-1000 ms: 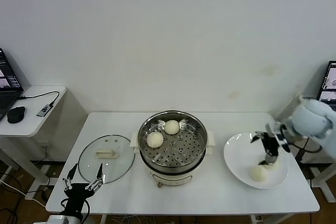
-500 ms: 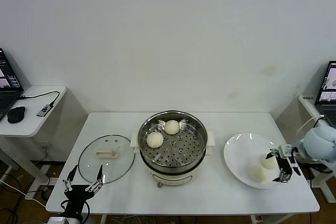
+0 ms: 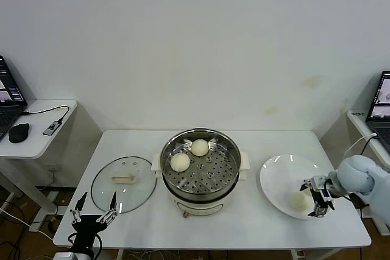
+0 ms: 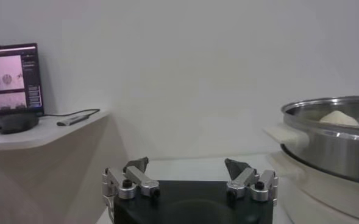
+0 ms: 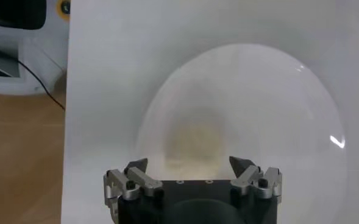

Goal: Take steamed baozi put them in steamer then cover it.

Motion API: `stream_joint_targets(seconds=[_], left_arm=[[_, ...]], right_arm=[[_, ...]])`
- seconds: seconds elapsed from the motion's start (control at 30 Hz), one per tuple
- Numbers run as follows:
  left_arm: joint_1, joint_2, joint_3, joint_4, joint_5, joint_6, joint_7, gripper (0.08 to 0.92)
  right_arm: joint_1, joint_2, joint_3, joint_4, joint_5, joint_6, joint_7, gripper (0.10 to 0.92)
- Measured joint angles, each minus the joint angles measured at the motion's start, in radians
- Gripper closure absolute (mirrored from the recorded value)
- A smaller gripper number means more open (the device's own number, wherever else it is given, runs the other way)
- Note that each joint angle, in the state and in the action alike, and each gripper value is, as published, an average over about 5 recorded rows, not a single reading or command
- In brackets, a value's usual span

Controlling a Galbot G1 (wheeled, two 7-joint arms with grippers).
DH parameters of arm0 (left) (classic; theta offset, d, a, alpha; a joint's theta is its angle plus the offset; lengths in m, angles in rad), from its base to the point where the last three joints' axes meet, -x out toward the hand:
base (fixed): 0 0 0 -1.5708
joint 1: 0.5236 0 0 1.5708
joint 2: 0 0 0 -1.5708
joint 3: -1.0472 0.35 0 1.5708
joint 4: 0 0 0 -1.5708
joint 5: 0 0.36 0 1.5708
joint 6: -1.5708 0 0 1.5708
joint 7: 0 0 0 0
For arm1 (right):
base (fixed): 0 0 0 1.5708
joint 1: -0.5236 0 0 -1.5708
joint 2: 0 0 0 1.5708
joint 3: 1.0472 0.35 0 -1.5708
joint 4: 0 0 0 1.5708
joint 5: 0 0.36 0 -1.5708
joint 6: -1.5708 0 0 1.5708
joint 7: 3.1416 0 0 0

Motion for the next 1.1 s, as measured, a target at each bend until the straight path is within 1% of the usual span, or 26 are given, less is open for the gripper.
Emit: stream_joint_targets(seconds=[0.4, 0.8, 1.1], left_arm=[[-0.007, 0.000, -0.001, 0.007, -0.001, -0.001, 0.000, 0.177], [-0.007, -0.002, -0.003, 0.007, -0.002, -0.002, -0.001, 0.177], [0.000, -0.004, -0.006, 0.002, -0.002, -0.004, -0.002, 0.177]], right_arm=[[0.028, 0.043, -0.031, -0.043, -0.031, -0.009, 0.009, 0.283], [0.040, 0.050, -0.037, -0.044, -0.042, -0.018, 0.009, 0.412], [0.036, 0.043, -0.030, -0.030, -0.045, -0.019, 0.006, 0.474]])
